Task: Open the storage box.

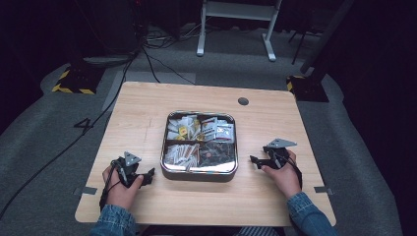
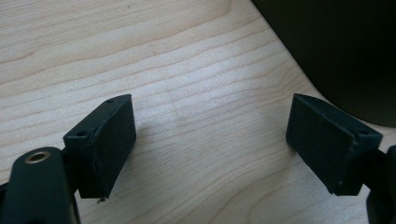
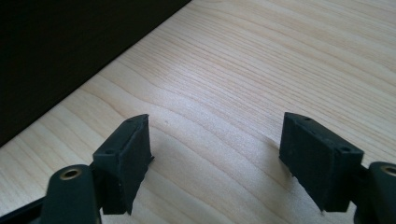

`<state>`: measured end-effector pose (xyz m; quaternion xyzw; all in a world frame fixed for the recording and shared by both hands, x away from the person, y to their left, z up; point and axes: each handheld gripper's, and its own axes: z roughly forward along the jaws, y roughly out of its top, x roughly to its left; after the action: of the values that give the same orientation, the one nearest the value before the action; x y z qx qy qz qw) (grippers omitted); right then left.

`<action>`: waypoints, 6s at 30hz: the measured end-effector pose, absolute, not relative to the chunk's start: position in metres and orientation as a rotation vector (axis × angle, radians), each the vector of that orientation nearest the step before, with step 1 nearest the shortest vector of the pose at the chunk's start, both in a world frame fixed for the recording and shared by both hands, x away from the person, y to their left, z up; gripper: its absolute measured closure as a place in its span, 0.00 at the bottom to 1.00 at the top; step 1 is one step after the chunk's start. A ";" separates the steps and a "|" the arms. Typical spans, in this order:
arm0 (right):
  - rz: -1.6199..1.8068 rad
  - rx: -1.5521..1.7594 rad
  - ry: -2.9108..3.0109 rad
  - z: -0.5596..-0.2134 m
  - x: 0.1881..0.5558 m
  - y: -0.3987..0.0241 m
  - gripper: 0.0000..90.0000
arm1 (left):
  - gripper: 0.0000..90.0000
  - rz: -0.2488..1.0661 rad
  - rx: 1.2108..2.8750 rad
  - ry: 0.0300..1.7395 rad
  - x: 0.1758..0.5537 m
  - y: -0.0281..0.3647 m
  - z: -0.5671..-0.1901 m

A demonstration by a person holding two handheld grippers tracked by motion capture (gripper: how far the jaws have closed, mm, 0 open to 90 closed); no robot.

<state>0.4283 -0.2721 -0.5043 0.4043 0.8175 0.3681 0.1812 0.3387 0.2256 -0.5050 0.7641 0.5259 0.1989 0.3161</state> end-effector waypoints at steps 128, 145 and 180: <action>1.188 0.716 2.573 -0.443 0.468 -0.079 0.65 | 0.17 0.501 2.042 1.338 0.345 0.222 -0.505; 1.229 0.668 2.548 -0.409 0.464 -0.082 0.65 | 0.17 0.501 2.043 1.338 0.345 0.222 -0.505; 1.214 0.744 2.435 -0.358 0.466 -0.178 0.65 | 0.17 0.502 2.044 1.338 0.345 0.222 -0.505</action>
<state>0.4662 -0.1783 -0.3576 0.2603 0.8523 0.4247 0.1597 0.3449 0.2216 -0.5049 0.7769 0.5086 0.1907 0.3184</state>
